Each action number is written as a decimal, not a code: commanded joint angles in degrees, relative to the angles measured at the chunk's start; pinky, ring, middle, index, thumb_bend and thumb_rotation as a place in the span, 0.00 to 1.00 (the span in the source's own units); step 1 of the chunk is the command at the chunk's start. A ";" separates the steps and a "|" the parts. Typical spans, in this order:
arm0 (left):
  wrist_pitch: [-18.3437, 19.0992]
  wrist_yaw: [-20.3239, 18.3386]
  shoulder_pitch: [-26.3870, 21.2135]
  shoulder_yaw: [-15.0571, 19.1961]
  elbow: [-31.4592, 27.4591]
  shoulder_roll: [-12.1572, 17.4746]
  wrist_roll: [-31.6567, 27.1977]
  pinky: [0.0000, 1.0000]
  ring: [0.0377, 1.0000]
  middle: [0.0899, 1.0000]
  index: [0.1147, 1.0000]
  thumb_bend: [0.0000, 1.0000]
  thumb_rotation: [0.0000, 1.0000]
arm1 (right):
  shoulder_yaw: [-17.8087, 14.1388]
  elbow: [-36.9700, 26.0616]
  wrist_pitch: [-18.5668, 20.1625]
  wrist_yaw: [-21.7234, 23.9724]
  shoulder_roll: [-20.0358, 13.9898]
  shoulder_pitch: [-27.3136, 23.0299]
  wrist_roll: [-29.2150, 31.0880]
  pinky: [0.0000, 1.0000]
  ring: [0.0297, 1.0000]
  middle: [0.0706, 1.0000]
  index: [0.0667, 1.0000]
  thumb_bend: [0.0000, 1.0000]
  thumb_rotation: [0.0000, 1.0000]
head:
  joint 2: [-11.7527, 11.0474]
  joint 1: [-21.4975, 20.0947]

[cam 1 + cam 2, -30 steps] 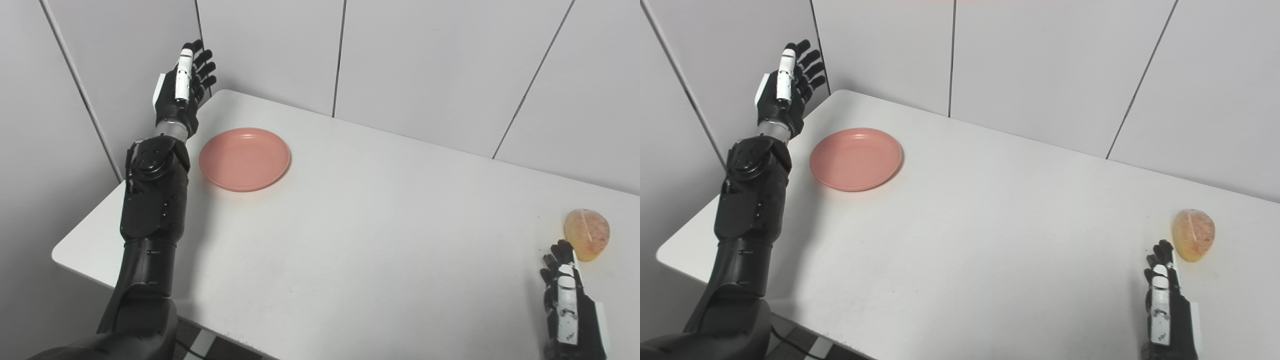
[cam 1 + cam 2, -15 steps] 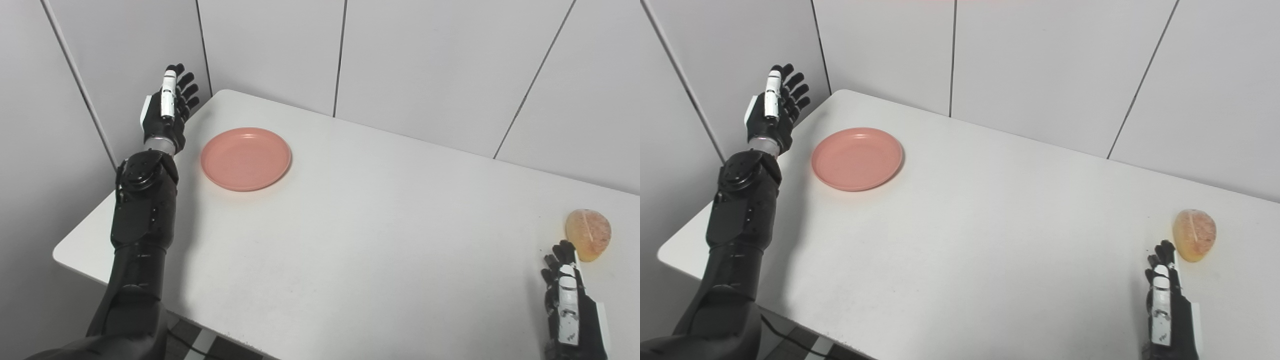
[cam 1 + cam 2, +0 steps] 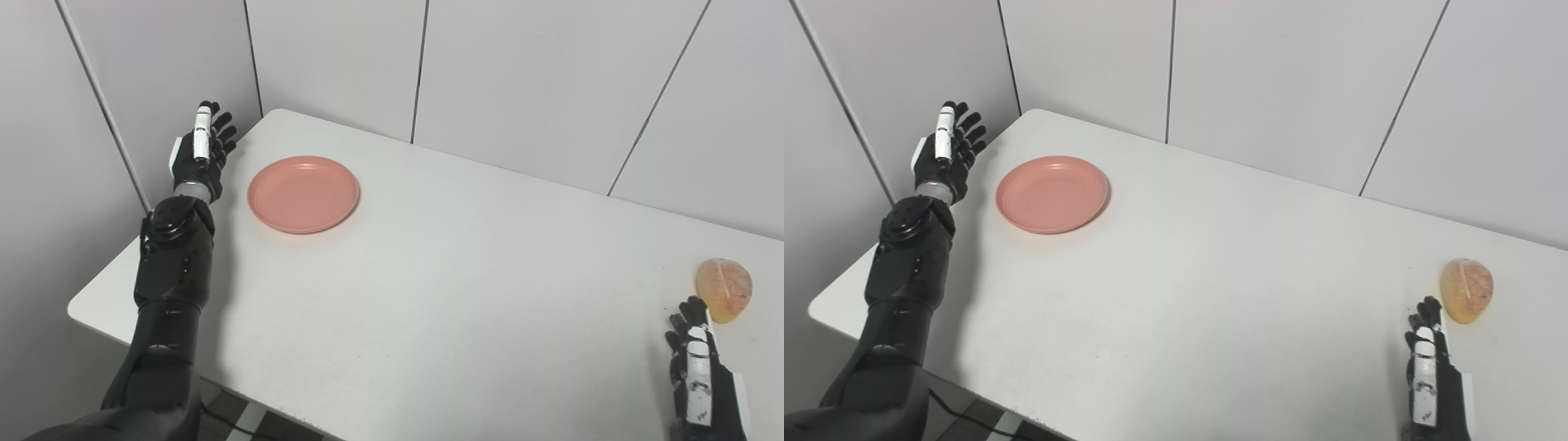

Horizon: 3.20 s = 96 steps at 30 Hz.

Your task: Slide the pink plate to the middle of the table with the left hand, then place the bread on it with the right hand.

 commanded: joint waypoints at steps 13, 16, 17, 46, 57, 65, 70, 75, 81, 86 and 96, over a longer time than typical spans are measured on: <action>-3.17 1.64 -2.91 -0.33 4.16 2.00 -0.63 0.92 0.91 0.91 0.90 0.36 1.00 | -0.24 -0.68 -1.23 0.29 -0.70 1.19 -0.38 1.00 0.98 0.97 0.96 0.13 1.00 | 0.33 0.06; -4.06 1.82 -3.14 -0.75 5.93 2.14 -0.23 0.92 0.91 0.91 0.90 0.36 1.00 | -0.18 -1.04 -0.58 0.32 -0.64 1.18 -0.22 1.00 0.98 0.97 0.96 0.13 1.00 | 0.40 -0.01; -4.20 1.96 -3.21 -0.87 6.44 2.17 -0.09 0.92 0.91 0.90 0.89 0.36 1.00 | -0.21 -1.24 -0.23 0.21 -0.48 1.19 -0.11 1.00 0.98 0.97 0.96 0.13 1.00 | 0.40 -0.01; -5.53 -0.60 -5.60 -3.95 15.44 0.50 -1.73 0.89 0.90 0.90 0.88 0.35 1.00 | 0.41 -2.49 -0.90 -1.11 0.98 1.92 -2.16 0.97 0.95 0.94 0.94 0.14 1.00 | 1.73 -1.19; -3.49 -4.11 -5.30 -7.35 12.77 -1.21 -3.25 0.91 0.92 0.91 0.90 0.34 1.00 | 0.86 -2.86 -1.16 -0.86 1.24 1.89 -2.62 0.98 0.95 0.95 0.94 0.14 1.00 | 2.19 -1.72; -0.78 -3.89 -4.96 -10.18 10.50 -3.39 -2.40 0.90 0.90 0.89 0.87 0.34 1.00 | 1.29 -3.54 -0.27 -1.10 1.47 2.04 -2.91 0.98 0.96 0.95 0.95 0.15 1.00 | 2.25 -2.60; -2.05 -3.96 -5.52 -12.30 12.41 -4.20 -0.80 0.87 0.88 0.86 0.85 0.33 1.00 | 1.67 -3.67 -0.51 -1.28 1.61 2.17 -3.42 0.97 0.95 0.95 0.94 0.12 1.00 | 2.31 -3.18; -1.80 -4.69 -5.99 -12.45 13.48 -5.09 -1.96 0.86 0.89 0.88 0.86 0.31 1.00 | 1.79 -3.15 -0.67 -0.91 1.65 2.01 -2.93 0.98 0.96 0.96 0.95 0.13 1.00 | 2.40 -3.76; -0.98 -5.33 -6.09 -12.72 13.27 -6.18 -2.16 0.89 0.89 0.89 0.88 0.32 1.00 | 1.83 -2.53 -0.69 -1.50 2.52 1.78 -2.98 0.99 0.96 0.95 0.95 0.14 1.00 | 2.75 -4.65; -1.44 -6.44 -6.05 -14.62 13.38 -7.26 -0.98 0.89 0.89 0.89 0.87 0.33 1.00 | 2.01 -1.18 -2.47 -1.91 3.13 1.44 -3.76 0.95 0.94 0.93 0.93 0.14 1.00 | 3.21 -6.02; -0.44 -7.50 -6.16 -19.14 13.00 -10.22 1.09 0.88 0.87 0.87 0.86 0.35 1.00 | 2.62 -2.98 -1.04 -2.11 3.14 2.05 -5.55 0.92 0.93 0.92 0.92 0.14 1.00 | 4.15 -8.41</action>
